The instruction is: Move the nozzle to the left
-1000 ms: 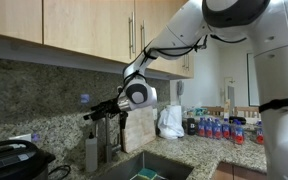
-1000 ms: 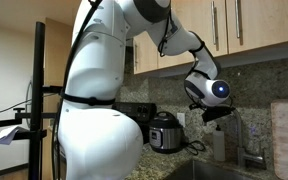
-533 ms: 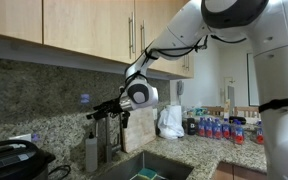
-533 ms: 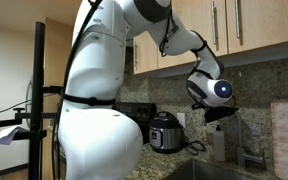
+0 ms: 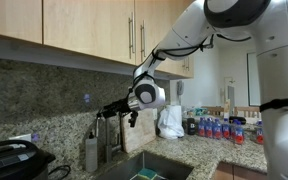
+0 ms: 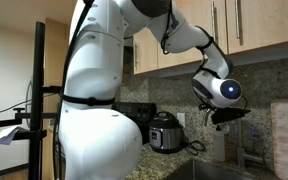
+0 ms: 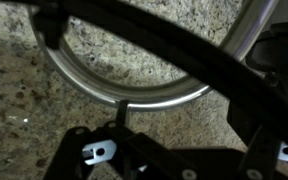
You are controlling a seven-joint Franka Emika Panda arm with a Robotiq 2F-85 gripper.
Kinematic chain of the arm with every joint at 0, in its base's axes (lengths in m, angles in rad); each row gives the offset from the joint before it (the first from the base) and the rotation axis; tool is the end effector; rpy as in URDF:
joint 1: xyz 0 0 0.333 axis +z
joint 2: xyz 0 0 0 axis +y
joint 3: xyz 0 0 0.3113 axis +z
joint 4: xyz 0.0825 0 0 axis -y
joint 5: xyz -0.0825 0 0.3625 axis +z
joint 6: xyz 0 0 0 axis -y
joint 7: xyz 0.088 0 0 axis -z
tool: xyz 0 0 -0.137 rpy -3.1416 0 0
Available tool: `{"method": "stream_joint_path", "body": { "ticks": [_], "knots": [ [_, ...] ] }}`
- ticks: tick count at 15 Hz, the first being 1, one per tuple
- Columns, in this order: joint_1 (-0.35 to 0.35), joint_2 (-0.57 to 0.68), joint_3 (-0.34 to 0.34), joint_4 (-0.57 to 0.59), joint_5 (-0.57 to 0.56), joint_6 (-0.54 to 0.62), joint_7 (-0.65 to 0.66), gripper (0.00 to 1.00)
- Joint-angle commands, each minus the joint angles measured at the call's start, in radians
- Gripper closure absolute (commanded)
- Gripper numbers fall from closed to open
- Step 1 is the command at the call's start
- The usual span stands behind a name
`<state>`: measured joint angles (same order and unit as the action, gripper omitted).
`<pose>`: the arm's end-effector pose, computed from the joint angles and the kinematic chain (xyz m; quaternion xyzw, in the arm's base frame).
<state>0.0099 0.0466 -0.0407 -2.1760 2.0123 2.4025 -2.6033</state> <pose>0.5703 0.0072 0.3977 -0.6975 -0.3519 -0.6146 0.1092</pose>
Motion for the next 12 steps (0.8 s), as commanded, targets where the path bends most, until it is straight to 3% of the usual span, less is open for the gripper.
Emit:
{"method": "stream_joint_path", "body": {
  "ticks": [1,11,12],
  "knots": [
    [-0.020,-0.025,-0.007,-0.054,0.031,-0.023,0.004,0.26],
    [-0.020,-0.036,-0.007,-0.055,0.005,-0.030,0.003,0.92],
    [-0.019,-0.031,-0.006,-0.053,0.004,-0.031,0.003,0.94]
  ]
}}
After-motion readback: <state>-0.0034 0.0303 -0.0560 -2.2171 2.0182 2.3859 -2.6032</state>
